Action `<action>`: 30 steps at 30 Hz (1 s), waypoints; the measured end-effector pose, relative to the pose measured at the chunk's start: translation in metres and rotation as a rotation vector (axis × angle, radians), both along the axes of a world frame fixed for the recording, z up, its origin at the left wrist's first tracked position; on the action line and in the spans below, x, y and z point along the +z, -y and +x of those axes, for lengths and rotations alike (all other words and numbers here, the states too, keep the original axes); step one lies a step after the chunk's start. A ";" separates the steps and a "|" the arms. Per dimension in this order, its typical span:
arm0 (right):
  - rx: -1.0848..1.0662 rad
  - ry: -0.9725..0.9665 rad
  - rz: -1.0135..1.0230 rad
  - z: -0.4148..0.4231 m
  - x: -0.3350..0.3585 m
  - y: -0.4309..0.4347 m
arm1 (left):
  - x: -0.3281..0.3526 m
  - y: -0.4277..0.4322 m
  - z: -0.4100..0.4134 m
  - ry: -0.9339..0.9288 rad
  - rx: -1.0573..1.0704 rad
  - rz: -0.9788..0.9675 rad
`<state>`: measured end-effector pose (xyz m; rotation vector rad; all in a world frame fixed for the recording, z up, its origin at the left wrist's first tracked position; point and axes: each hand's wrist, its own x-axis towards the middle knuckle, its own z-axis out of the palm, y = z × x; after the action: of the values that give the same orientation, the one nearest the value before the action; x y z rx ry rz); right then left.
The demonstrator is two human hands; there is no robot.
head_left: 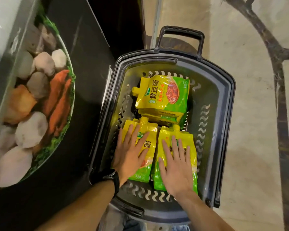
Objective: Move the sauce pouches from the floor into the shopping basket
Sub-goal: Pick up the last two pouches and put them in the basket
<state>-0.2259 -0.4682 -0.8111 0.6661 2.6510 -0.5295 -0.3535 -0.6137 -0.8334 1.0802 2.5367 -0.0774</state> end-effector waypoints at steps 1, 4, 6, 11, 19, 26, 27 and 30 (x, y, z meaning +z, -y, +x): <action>-0.010 -0.016 0.012 0.002 -0.005 -0.002 | -0.003 0.009 0.001 -0.009 0.023 0.004; -0.012 -0.041 0.042 0.006 -0.014 -0.001 | -0.007 0.024 0.006 -0.016 0.042 0.008; -0.015 -0.045 0.056 0.008 -0.017 0.001 | -0.007 0.023 0.008 -0.008 0.037 0.006; -0.028 -0.033 0.050 0.010 -0.016 0.003 | 0.000 0.005 0.019 -0.033 0.047 0.005; -0.022 -0.011 0.001 0.006 -0.010 0.004 | 0.008 -0.011 0.038 -0.015 0.040 -0.019; 0.119 0.088 -0.093 -0.024 0.097 -0.042 | 0.098 -0.001 0.037 0.206 0.226 0.028; 0.126 0.078 -0.096 -0.033 0.119 -0.051 | 0.115 0.001 0.037 0.215 0.250 0.046; 0.090 0.065 -0.105 -0.063 0.183 -0.078 | 0.173 0.001 0.029 0.265 0.362 0.049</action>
<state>-0.2891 -0.3900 -0.6283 0.5209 2.5588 -0.6054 -0.3245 -0.6149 -0.6600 0.5858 2.4545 0.2118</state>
